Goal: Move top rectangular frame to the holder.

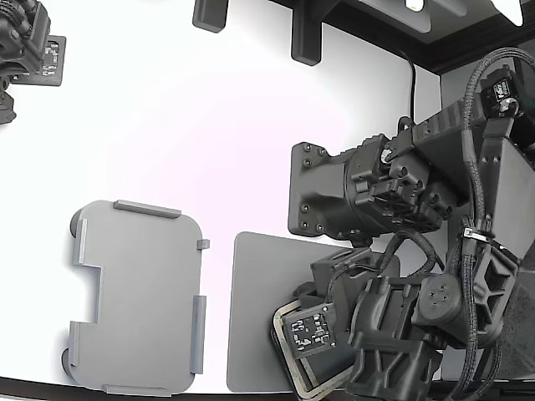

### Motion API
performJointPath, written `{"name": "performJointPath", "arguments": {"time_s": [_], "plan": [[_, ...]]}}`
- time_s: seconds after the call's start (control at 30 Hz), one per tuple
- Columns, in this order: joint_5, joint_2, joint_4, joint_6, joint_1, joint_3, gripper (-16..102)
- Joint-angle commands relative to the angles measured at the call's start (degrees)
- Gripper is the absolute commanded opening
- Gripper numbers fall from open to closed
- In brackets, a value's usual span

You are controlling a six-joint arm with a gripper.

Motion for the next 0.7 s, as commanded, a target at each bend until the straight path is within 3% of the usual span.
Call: {"name": "performJointPath", "arguments": {"time_s": [0.0, 0.23, 0.4, 0.67], "plan": [[-0.1, 1.7, -0.2, 0.1, -1.1, -0.9, 43], [-0.1, 2.1, -0.9, 0.1, -1.2, 0.0, 35], [0.3, 1.7, 0.3, 0.9, -1.6, -1.0, -11], [0.0, 1.6, 7.0, 4.7, -3.8, -9.3, -11]]}}
